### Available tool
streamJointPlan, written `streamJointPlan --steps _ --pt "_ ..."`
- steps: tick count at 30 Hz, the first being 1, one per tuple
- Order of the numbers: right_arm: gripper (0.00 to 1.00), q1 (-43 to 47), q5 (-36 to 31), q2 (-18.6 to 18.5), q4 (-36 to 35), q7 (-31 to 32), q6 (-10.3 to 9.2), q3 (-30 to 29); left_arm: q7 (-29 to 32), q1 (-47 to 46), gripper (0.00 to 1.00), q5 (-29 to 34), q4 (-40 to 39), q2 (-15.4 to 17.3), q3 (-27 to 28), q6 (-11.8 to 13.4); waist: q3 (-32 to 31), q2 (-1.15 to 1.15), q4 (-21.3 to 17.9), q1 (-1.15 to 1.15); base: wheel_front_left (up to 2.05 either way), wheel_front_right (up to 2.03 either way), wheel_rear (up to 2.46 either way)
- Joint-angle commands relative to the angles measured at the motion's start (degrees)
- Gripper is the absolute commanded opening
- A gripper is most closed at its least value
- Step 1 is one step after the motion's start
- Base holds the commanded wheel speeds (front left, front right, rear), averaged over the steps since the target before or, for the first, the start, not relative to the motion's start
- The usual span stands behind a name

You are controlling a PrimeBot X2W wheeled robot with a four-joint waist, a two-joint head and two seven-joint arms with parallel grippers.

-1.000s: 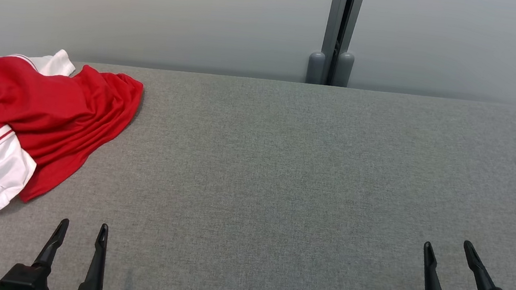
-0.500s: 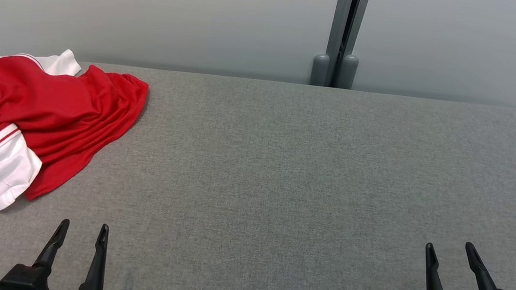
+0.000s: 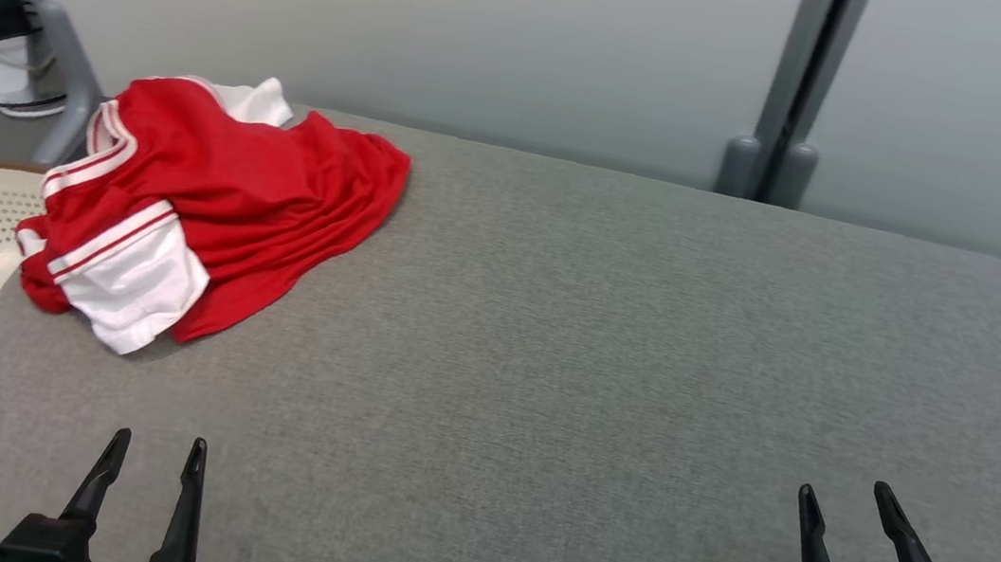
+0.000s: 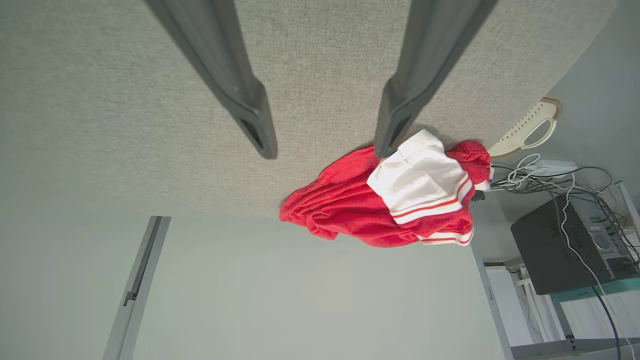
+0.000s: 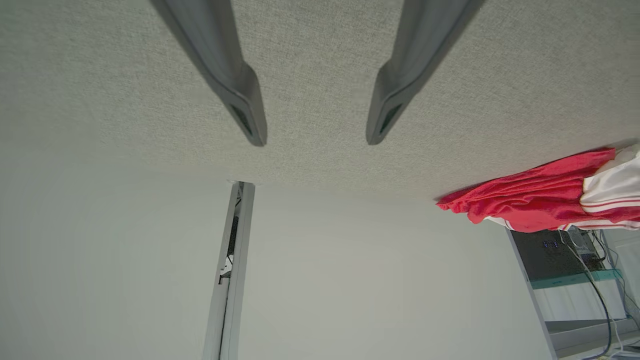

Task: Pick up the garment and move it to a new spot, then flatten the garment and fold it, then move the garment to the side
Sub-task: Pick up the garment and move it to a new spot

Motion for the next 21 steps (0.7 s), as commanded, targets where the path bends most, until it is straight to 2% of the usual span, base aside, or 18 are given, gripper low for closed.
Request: streamJointPlan --steps 1,6,12,17,21 --pt "1.00 -0.1 0.6 -0.3 0.0 -0.4 0.10 0.2 -0.1 0.7 1.00 0.2 0.1 0.4 0.5 0.0 -0.2 0.00 4.0 0.00 0.00 0.00 0.00" --pt "1.00 -1.0 1.3 -0.3 0.2 -0.4 0.10 2.3 -0.1 2.0 1.00 0.0 -0.3 0.9 1.6 0.0 -0.4 0.00 8.1 0.00 0.00 0.00 0.00" --pt "1.00 -1.7 1.7 -0.3 0.1 -0.4 0.10 3.3 -0.1 2.9 1.00 -0.5 -0.7 0.8 1.7 -0.1 0.2 0.00 9.4 0.00 0.00 0.00 0.00" --pt "1.00 -2.8 1.4 -0.3 -1.2 -0.4 0.10 4.3 -0.1 -1.6 1.00 -3.1 0.6 2.3 -1.9 -0.1 3.3 0.00 8.9 0.00 0.00 0.00 0.00" --pt "1.00 -6.1 -0.1 -0.3 -2.5 -0.4 0.10 5.3 1.5 -10.8 1.00 -8.2 4.6 6.0 -7.2 -0.1 9.5 0.00 7.1 0.00 0.00 0.00 0.00"
